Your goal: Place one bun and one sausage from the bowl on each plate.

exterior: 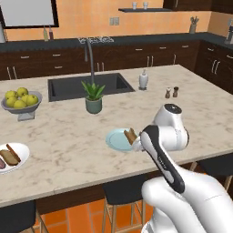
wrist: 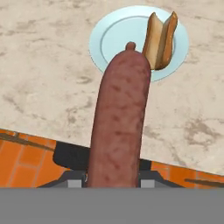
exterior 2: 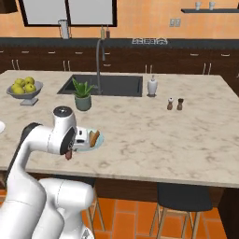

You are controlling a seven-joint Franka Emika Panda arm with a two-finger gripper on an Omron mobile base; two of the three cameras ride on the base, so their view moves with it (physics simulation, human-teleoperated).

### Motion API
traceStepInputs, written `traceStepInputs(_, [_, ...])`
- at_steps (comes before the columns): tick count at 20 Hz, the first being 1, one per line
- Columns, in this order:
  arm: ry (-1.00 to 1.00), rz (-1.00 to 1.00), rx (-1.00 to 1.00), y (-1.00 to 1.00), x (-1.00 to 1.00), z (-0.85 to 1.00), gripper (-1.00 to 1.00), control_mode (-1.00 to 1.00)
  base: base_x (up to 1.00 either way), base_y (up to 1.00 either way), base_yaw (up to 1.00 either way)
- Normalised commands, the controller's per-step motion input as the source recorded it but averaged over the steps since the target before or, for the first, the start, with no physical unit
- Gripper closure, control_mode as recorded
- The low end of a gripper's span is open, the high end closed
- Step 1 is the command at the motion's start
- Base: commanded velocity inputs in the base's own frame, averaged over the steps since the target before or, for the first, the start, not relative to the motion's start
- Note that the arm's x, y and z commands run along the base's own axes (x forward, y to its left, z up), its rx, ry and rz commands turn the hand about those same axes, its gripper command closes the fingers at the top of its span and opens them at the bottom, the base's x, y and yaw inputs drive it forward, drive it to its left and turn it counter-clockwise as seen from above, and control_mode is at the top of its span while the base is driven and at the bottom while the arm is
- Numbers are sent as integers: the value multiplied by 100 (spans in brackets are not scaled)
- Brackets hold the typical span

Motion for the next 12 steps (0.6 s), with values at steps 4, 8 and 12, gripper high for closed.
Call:
traceStepInputs(4, [12, 2, -5, 13, 92, 1, 100, -100, 0, 0, 0])
traceStepInputs(8, [11, 0, -10, 9, 100, 0, 100, -100, 0, 0, 0])
traceStepInputs(12, [5, 0, -8, 21, 95, 0, 100, -100, 0, 0, 0])
